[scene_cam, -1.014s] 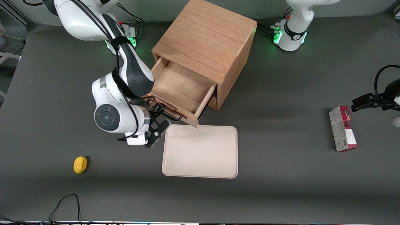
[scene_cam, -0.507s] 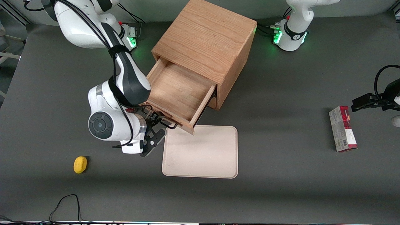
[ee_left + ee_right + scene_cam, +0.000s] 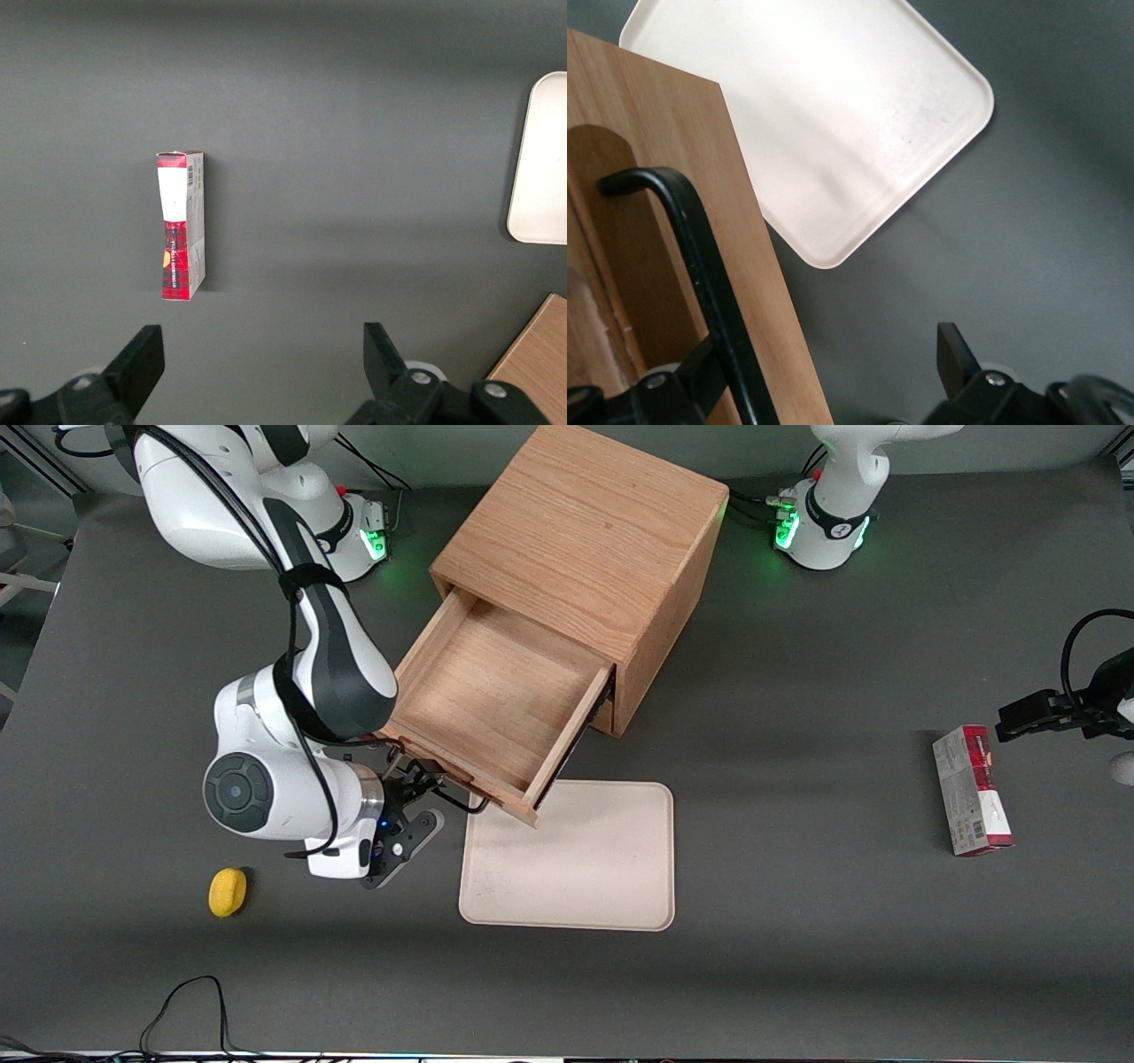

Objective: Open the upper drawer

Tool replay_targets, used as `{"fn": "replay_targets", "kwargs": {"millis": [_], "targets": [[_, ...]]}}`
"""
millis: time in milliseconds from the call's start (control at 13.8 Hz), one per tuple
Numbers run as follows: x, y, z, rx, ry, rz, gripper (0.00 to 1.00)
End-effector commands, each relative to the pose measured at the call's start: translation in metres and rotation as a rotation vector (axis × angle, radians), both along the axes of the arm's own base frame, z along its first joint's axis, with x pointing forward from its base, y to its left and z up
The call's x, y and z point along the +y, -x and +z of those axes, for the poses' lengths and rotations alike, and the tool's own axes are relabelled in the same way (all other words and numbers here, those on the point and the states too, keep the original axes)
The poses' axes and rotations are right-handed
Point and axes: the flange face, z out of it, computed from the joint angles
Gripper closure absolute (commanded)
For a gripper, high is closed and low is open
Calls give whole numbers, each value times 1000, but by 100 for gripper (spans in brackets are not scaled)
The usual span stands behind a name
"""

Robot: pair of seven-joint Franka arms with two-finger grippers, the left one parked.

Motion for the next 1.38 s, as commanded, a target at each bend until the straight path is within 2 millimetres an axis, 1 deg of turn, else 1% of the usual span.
{"fn": "replay_targets", "kwargs": {"millis": [0, 145, 217, 290, 580, 797, 870, 1087, 1159, 1232, 1304], "targets": [[-8, -11, 2, -17, -10, 1, 0], [-10, -14, 9, -32, -14, 1, 0], [-19, -18, 12, -36, -18, -13, 0], [-22, -19, 14, -41, -23, -17, 0], [-22, -23, 16, -65, -24, -33, 0], [-26, -24, 31, -79, -28, -33, 0], [-28, -22, 39, -81, -28, -33, 0], [-34, -8, 74, -42, -22, -10, 0], [-51, -7, 86, -30, -22, -26, 0], [-66, -1, 106, -38, -31, -37, 0], [-84, 7, 116, -12, -27, -55, 0]]}}
